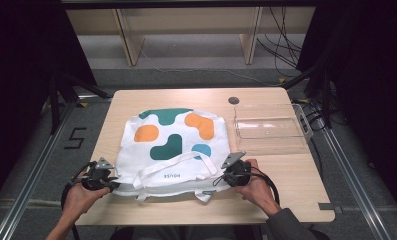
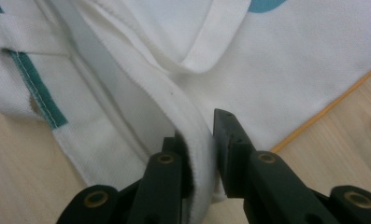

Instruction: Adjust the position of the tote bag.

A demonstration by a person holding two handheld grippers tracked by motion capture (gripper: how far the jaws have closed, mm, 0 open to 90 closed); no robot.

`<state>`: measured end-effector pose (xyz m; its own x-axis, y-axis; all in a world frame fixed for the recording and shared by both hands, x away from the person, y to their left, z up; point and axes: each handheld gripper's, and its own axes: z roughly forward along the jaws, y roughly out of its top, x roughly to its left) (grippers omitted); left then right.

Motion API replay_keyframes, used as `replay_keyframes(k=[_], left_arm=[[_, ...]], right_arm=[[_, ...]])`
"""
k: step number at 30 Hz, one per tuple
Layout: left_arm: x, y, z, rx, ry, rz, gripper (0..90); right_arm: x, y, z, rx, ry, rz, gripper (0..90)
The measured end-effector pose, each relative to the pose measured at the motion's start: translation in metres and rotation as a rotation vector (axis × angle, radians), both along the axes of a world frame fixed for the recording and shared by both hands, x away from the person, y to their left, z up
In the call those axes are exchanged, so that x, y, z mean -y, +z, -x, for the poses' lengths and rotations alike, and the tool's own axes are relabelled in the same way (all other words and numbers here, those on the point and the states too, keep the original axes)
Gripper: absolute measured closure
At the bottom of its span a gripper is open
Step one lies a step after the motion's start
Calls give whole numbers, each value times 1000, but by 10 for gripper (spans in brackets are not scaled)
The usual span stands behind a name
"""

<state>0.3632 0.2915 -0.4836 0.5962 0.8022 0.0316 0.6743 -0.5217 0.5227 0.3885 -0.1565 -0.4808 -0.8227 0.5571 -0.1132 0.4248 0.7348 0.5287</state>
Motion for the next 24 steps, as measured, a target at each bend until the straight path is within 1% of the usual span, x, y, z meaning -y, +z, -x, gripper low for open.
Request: replay_keyframes(k=[1,2,3,4,5,6,7,8,9,10,11,12,13,14,15,16,17,18,19,21,22,23,24], left_arm=[[-1,1,0,11,-16,-2,816],[1,1,1,23,-5,17,820],[-1,4,1,6,-33,2,822],[-1,4,2,6,-30,10,824],[-2,6,2,14,-40,-2,826],[0,5,3,17,-20,33,827],[-1,8,3,-5,-51,12,827],[-2,10,3,-22,-53,14,827],[-1,11,4,-8,-54,22,827],[-1,13,4,-10,-60,18,827],[-1,16,5,-35,-69,16,827],[0,17,6,-34,-59,23,827],[1,16,7,-26,-50,50,827],[-1,18,8,-32,-69,37,827],[0,18,8,-37,-73,48,827],[0,19,8,-38,-74,46,827],[0,18,9,-17,-72,57,827],[-1,20,9,-28,-92,39,828],[-1,19,10,-31,-89,46,828],[1,20,12,-18,-75,63,828],[-1,23,12,-43,-108,38,828],[1,22,14,-19,-78,62,828],[2,22,14,-13,-78,76,828]], right_arm=[[1,1,0,4,4,0,825],[1,1,1,-10,8,-9,830],[1,3,1,2,5,-6,833],[2,4,0,25,4,-9,834],[3,4,-1,43,17,-15,835],[4,6,0,33,6,-12,836],[5,9,1,5,-1,-25,837],[6,8,1,38,5,-44,837],[8,11,1,37,-2,-41,836],[9,14,2,15,-10,-48,836],[10,14,3,13,-10,-65,836],[11,15,4,11,-13,-67,836],[12,16,5,7,-16,-70,836],[13,17,6,1,-17,-78,836],[14,18,6,3,-12,-73,836],[14,18,7,-1,-13,-78,836],[15,19,7,-5,-11,-74,836],[15,21,9,-9,-7,-65,836],[15,21,9,-9,-7,-65,836],[15,20,9,-12,-10,-79,836],[16,22,9,-15,-5,-68,837],[16,22,10,-16,-8,-73,837],[16,22,11,-18,-19,-80,837]])
